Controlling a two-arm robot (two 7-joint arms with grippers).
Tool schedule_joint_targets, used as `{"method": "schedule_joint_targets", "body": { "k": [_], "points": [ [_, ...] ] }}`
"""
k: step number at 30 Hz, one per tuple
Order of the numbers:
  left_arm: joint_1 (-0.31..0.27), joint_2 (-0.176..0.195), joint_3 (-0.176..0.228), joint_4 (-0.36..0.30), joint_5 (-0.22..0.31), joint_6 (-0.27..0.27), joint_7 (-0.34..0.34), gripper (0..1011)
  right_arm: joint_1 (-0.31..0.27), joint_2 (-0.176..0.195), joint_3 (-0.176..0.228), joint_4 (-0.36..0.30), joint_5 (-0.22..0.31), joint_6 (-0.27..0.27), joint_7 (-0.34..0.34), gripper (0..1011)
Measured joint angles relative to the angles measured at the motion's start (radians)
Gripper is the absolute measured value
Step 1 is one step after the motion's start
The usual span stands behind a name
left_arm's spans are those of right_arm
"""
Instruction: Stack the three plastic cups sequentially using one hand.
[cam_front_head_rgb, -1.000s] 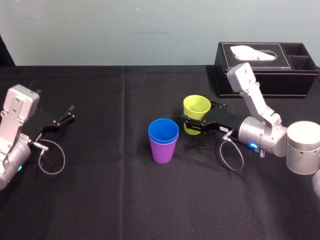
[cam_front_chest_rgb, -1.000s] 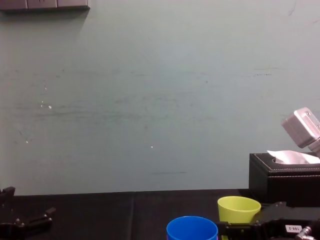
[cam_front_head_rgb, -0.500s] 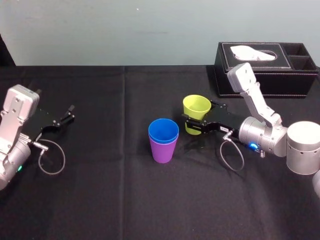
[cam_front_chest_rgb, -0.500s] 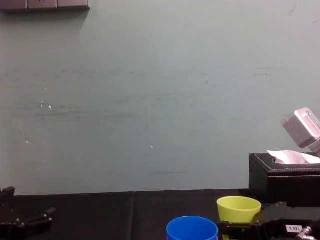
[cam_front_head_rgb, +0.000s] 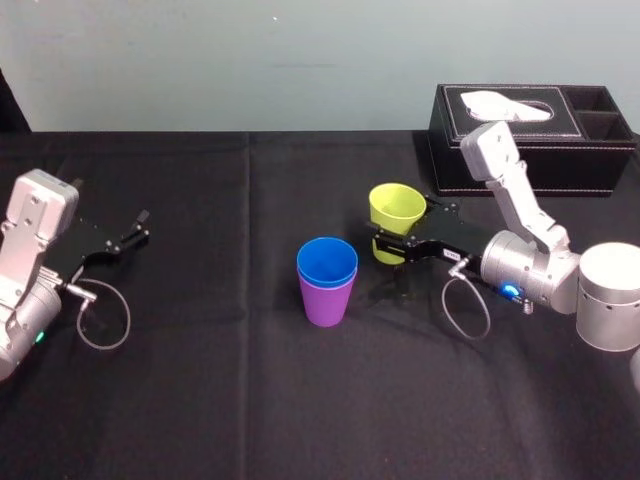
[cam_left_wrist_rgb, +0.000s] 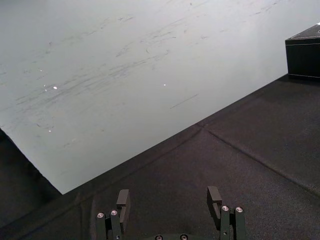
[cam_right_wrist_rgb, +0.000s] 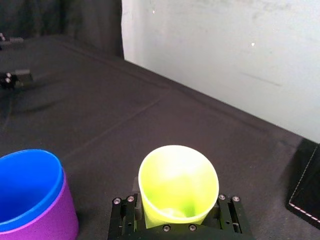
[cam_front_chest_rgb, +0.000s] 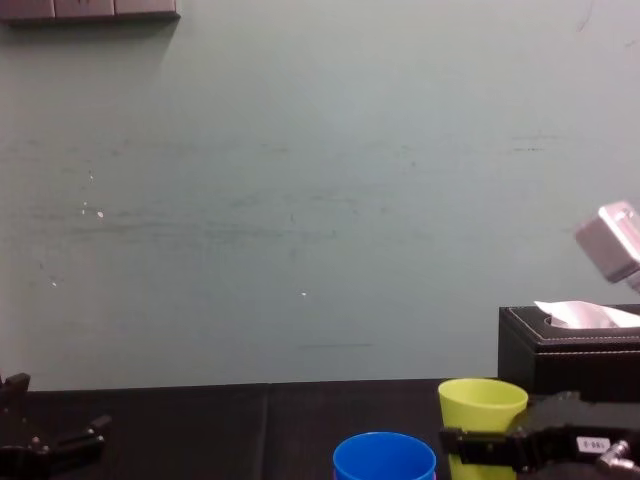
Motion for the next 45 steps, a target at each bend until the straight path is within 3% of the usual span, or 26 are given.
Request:
{"method": "schedule_joint_targets", "body": {
  "k": [6,15,26,33,45],
  "points": [
    [0.000,0.000,0.000,0.000,0.000,0.000,0.000,1011,-0.042,0.025,0.029,-0.100,0.009,0.030,-0.038,742],
    [0.000,0.000,0.000,0.000,0.000,0.000,0.000,1011,-0.114,0.085,0.066,-0.289,-0.001,0.126,-0.099,742],
    [0.000,0.000,0.000,0.000,0.000,0.000,0.000,1011,-0.160,0.118,0.096,-0.455,0.014,0.183,-0.102,742],
    [0.000,0.000,0.000,0.000,0.000,0.000,0.000,1011,-0.155,0.122,0.084,-0.508,0.034,0.184,-0.079,742],
    [0.000,0.000,0.000,0.000,0.000,0.000,0.000,1011,-0.112,0.107,0.007,-0.523,0.020,0.189,-0.057,742]
  ]
}}
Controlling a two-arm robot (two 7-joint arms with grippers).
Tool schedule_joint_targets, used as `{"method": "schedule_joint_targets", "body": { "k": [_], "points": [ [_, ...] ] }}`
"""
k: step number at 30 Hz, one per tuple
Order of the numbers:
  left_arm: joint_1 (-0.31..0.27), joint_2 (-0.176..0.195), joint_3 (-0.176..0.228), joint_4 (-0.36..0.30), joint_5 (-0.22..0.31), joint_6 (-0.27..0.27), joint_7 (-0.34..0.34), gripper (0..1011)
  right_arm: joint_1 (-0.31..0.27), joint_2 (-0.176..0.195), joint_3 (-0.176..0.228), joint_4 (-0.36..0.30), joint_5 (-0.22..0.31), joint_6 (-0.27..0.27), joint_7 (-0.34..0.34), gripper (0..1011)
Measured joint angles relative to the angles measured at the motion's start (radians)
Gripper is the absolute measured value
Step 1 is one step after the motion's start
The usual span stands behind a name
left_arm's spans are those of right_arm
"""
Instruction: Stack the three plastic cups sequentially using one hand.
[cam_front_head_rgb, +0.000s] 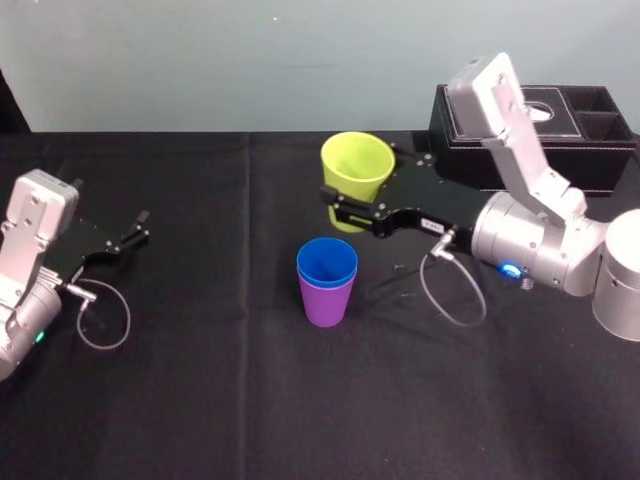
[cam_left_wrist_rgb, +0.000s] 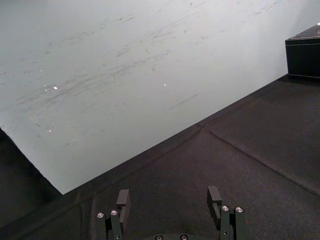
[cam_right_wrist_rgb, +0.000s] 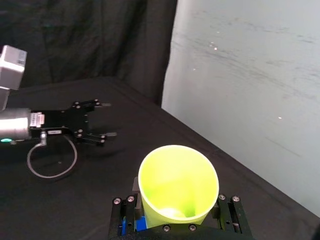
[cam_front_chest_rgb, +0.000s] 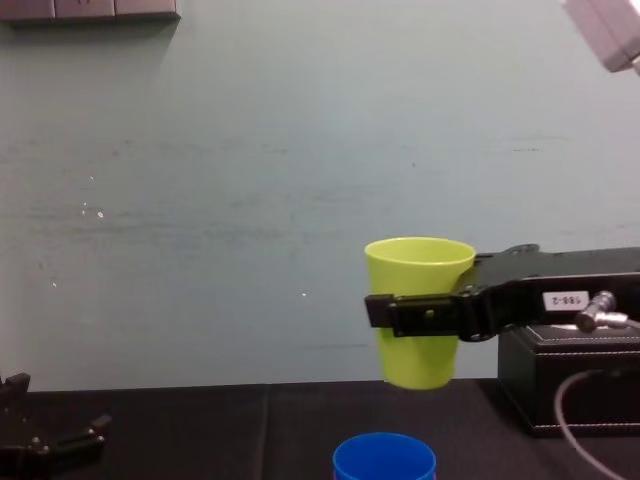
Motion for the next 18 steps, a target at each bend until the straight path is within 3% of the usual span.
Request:
{"method": "schedule_joint_targets", "body": {
  "k": [7,18],
  "points": [
    [0.000,0.000,0.000,0.000,0.000,0.000,0.000,1011,0.005,-0.005,-0.035,0.003,-0.004,0.001,0.010,742],
    [0.000,0.000,0.000,0.000,0.000,0.000,0.000,1011,0.002,-0.003,-0.052,0.009,-0.003,0.000,0.014,742]
  ]
}}
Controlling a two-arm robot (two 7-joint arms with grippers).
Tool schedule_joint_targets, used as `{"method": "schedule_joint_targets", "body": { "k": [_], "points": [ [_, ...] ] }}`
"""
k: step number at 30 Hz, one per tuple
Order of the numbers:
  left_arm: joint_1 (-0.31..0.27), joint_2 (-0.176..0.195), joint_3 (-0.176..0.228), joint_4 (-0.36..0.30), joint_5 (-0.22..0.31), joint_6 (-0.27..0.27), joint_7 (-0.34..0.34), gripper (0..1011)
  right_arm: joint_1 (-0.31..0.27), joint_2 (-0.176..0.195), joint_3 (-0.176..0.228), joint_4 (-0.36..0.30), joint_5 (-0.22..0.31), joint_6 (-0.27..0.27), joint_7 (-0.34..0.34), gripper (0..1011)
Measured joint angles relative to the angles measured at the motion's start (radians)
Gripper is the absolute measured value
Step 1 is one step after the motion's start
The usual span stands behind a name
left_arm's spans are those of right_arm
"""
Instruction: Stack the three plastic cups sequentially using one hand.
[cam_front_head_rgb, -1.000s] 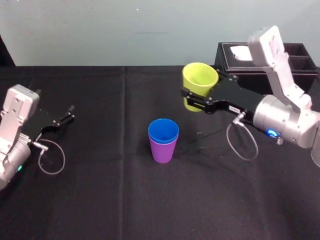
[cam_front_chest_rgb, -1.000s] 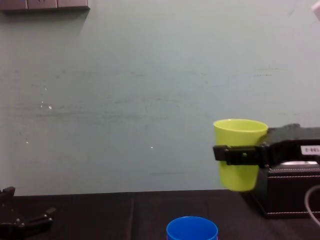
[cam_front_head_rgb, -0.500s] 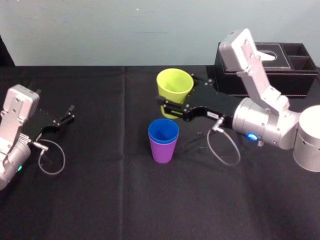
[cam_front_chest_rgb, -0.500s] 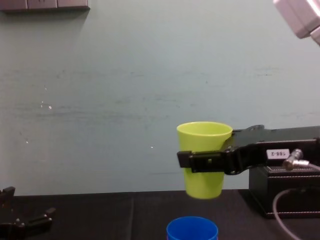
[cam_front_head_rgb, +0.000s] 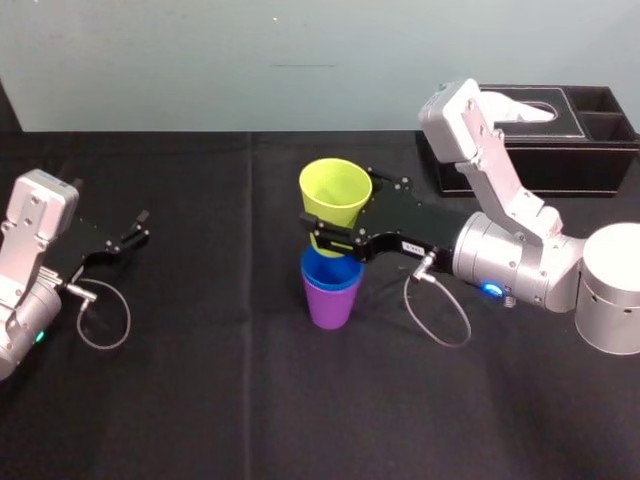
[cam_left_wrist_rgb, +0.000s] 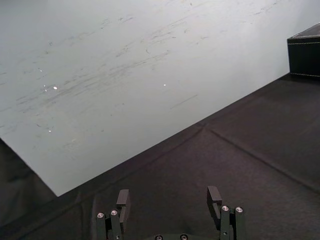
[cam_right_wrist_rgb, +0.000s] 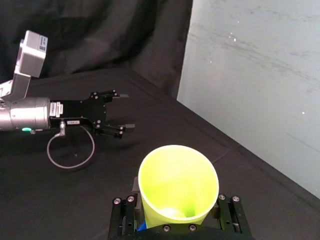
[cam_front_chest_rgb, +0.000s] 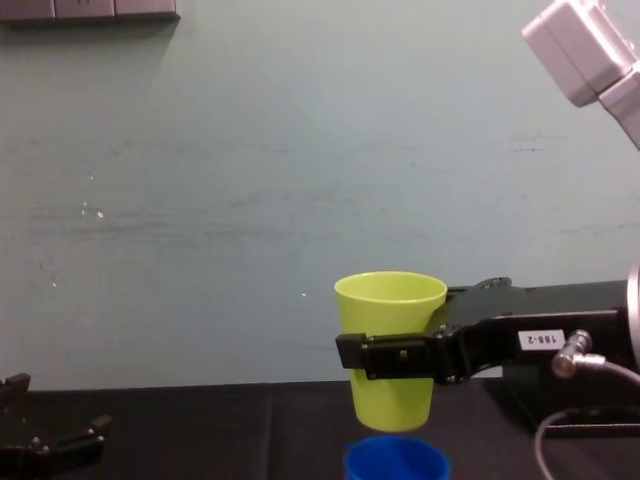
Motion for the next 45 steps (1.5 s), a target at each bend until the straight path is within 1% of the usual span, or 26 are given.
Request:
{"method": "schedule_joint_targets", "body": {
  "k": [11,45],
  "points": [
    [0.000,0.000,0.000,0.000,0.000,0.000,0.000,1012,0.009,-0.007,-0.019,0.030,-0.002,-0.002,0.007,742],
    [0.000,0.000,0.000,0.000,0.000,0.000,0.000,1011,0.018,-0.011,-0.028,0.049,-0.005,-0.004,0.008,741]
  ]
}}
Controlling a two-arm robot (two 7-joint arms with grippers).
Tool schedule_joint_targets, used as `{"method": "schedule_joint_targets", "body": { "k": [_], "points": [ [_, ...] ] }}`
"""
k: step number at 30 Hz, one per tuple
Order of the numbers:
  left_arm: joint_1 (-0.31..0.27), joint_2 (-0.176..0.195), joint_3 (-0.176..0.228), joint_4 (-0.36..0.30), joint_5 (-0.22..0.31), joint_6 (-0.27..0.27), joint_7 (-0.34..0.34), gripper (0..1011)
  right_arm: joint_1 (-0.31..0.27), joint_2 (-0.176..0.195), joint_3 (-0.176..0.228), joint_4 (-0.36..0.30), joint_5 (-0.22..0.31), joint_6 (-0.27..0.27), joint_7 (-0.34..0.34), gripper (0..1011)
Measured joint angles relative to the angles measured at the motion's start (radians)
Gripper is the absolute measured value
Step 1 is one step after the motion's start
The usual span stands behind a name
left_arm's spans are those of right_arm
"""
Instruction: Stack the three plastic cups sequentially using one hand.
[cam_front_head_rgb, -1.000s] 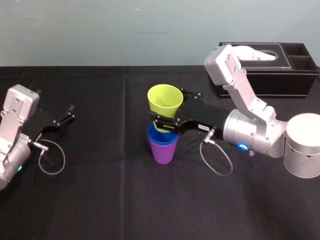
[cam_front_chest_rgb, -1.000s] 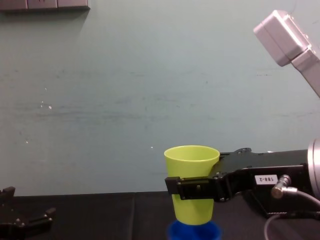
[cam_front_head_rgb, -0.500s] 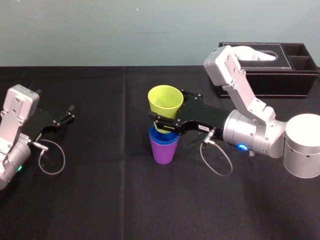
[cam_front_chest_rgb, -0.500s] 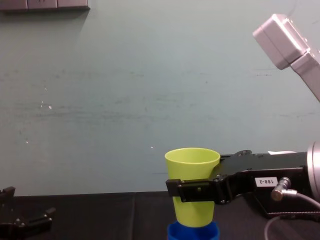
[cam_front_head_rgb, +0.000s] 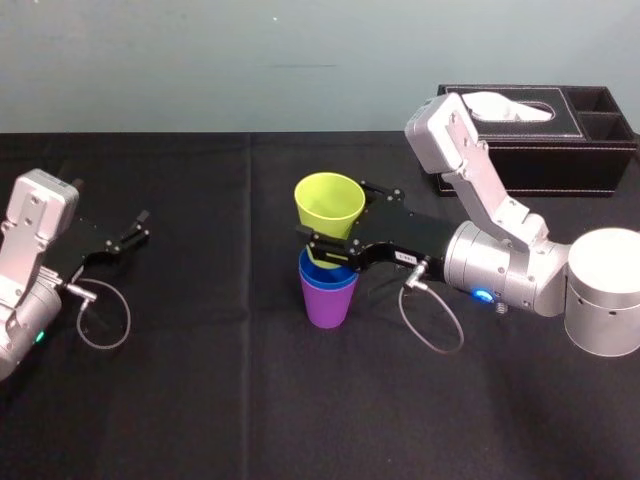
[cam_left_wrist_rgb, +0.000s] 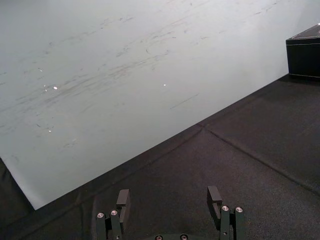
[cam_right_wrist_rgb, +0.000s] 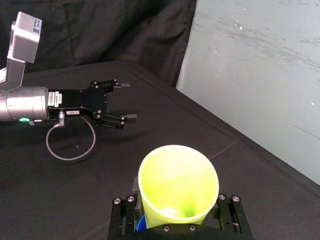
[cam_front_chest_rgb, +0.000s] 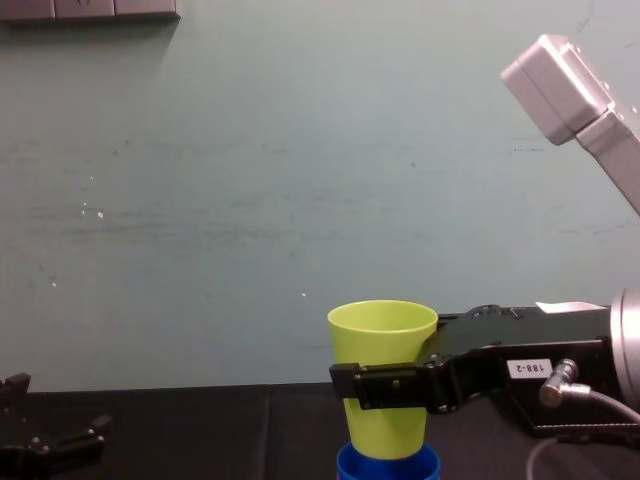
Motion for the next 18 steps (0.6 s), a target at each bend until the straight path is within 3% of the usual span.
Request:
{"method": "schedule_joint_targets", "body": {
  "k": [18],
  "points": [
    [0.000,0.000,0.000,0.000,0.000,0.000,0.000,1011,-0.001,-0.004,-0.005,0.017,0.002,0.000,0.004,742]
  ]
}}
